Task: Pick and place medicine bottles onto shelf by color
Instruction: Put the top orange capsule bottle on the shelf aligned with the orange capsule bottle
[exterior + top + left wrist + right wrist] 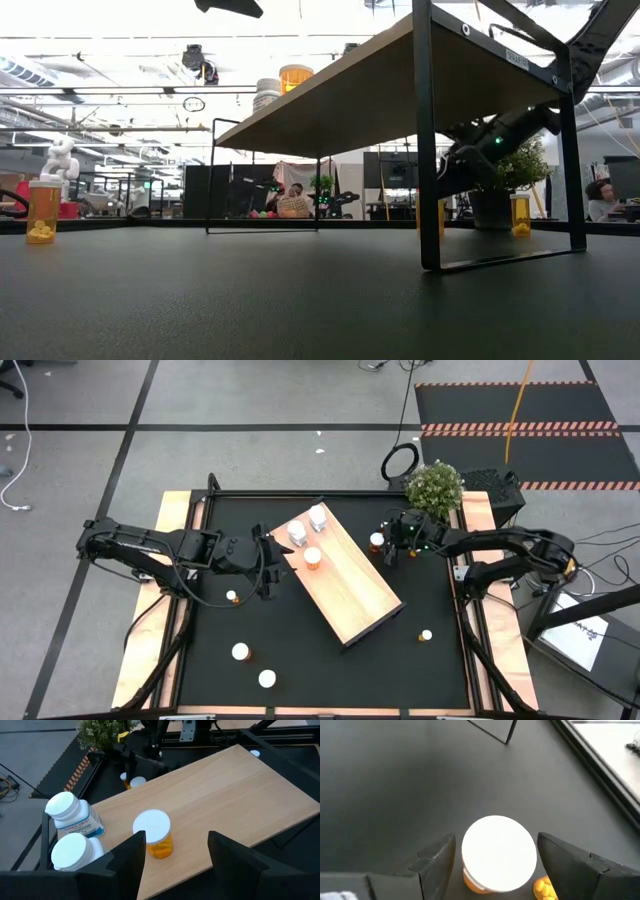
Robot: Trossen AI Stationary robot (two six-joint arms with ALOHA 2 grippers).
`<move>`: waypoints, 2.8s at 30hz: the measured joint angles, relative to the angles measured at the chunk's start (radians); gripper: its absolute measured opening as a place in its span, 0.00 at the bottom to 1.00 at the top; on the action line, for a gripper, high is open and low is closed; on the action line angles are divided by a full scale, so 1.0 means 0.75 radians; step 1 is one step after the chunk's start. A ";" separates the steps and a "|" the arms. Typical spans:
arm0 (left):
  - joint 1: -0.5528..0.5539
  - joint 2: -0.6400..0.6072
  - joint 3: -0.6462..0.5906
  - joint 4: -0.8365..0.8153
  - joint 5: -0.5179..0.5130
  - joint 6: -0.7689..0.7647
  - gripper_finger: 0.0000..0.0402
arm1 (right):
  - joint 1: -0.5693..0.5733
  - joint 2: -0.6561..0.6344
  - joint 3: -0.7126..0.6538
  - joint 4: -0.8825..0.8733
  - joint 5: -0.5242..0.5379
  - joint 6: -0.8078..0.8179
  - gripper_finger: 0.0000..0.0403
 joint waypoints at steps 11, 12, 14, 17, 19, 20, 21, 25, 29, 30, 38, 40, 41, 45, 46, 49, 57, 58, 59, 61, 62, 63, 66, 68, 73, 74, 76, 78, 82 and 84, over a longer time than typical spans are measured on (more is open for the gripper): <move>0.000 0.000 0.000 -0.006 0.001 -0.002 0.53 | -0.005 0.010 0.001 0.009 -0.028 -0.014 0.66; 0.000 0.000 0.000 -0.006 0.001 -0.002 0.53 | -0.005 0.010 0.001 0.009 -0.028 -0.015 0.64; 0.000 0.000 0.000 -0.006 0.001 -0.002 0.53 | -0.005 0.010 0.001 0.009 -0.028 -0.015 0.61; 0.000 0.000 0.000 -0.006 0.001 -0.002 0.53 | -0.005 0.010 0.001 0.009 -0.028 -0.015 0.55; 0.000 0.000 0.000 -0.006 0.001 -0.002 0.53 | -0.005 0.010 0.001 0.009 -0.028 -0.015 0.51; 0.000 0.000 0.000 -0.006 0.001 -0.002 0.53 | -0.005 0.010 0.002 0.009 -0.028 -0.014 0.50; 0.000 0.000 0.000 -0.006 0.001 -0.002 0.53 | -0.005 0.010 0.002 0.010 -0.028 -0.010 0.49; 0.000 0.000 0.000 -0.006 0.001 -0.002 0.53 | -0.003 -0.005 0.002 0.005 -0.029 -0.002 0.52; 0.000 0.000 0.000 -0.006 0.001 -0.002 0.53 | 0.006 -0.076 0.002 -0.006 -0.031 0.035 0.56; 0.000 0.000 0.000 -0.006 0.001 -0.002 0.53 | 0.009 -0.102 0.002 -0.010 -0.032 0.046 0.55; 0.000 0.000 0.000 -0.006 0.001 -0.003 0.53 | 0.047 -0.365 0.002 -0.163 -0.033 0.125 0.50; 0.000 0.000 0.000 -0.006 0.001 -0.004 0.53 | 0.057 -0.430 0.002 -0.200 -0.033 0.137 0.52; 0.000 0.000 0.000 -0.006 0.002 -0.005 0.53 | 0.062 -0.462 0.002 -0.216 -0.032 0.145 0.53; 0.000 0.000 0.000 -0.006 0.002 -0.014 0.53 | 0.079 -0.579 0.002 -0.232 -0.031 0.198 0.54; 0.000 0.000 0.000 -0.006 0.002 -0.014 0.53 | 0.085 -0.605 0.002 -0.235 -0.031 0.207 0.54; -0.001 0.000 0.000 -0.006 0.002 -0.014 0.53 | 0.107 -0.670 0.003 -0.243 -0.030 0.233 0.52; -0.001 0.000 0.000 -0.006 0.002 -0.015 0.53 | 0.173 -0.656 0.269 -0.503 -0.021 0.252 0.52; -0.002 0.000 0.000 -0.007 0.002 -0.015 0.53 | 0.180 -0.637 0.321 -0.542 -0.016 0.244 0.52; -0.004 0.000 0.000 -0.008 0.002 -0.015 0.53 | 0.187 -0.613 0.374 -0.577 0.001 0.238 0.52; -0.009 0.000 0.000 -0.013 0.002 -0.014 0.53 | 0.193 -0.555 0.485 -0.645 0.014 0.227 0.53; -0.012 0.000 0.000 -0.020 0.002 -0.008 0.53 | 0.194 -0.521 0.545 -0.684 0.015 0.218 0.53; -0.017 0.000 0.000 -0.027 0.002 -0.007 0.53 | 0.197 -0.485 0.600 -0.720 0.015 0.210 0.53; -0.020 0.000 0.000 -0.049 0.003 -0.004 0.53 | 0.215 -0.360 0.773 -0.823 0.017 0.181 0.53; -0.020 0.000 0.000 -0.062 0.003 -0.003 0.53 | 0.228 -0.276 0.884 -0.903 0.016 0.152 0.53; -0.020 0.000 0.000 -0.114 0.003 -0.007 0.53 | 0.266 -0.076 1.144 -1.062 0.017 0.090 0.53; -0.020 0.000 0.000 -0.119 0.003 -0.007 0.53 | 0.274 -0.043 1.192 -1.083 0.017 0.083 0.53; -0.020 0.000 0.000 -0.134 0.003 -0.007 0.53 | 0.289 0.012 1.279 -1.142 0.015 0.060 0.53; -0.020 0.000 0.000 -0.148 0.003 -0.009 0.53 | 0.301 0.062 1.368 -1.208 0.014 0.046 0.53; -0.020 0.000 0.000 -0.178 0.003 -0.008 0.53 | 0.320 0.130 1.544 -1.358 0.017 0.019 0.53; -0.020 0.000 0.000 -0.178 0.003 0.004 0.53 | 0.325 0.156 1.630 -1.419 0.016 0.011 0.53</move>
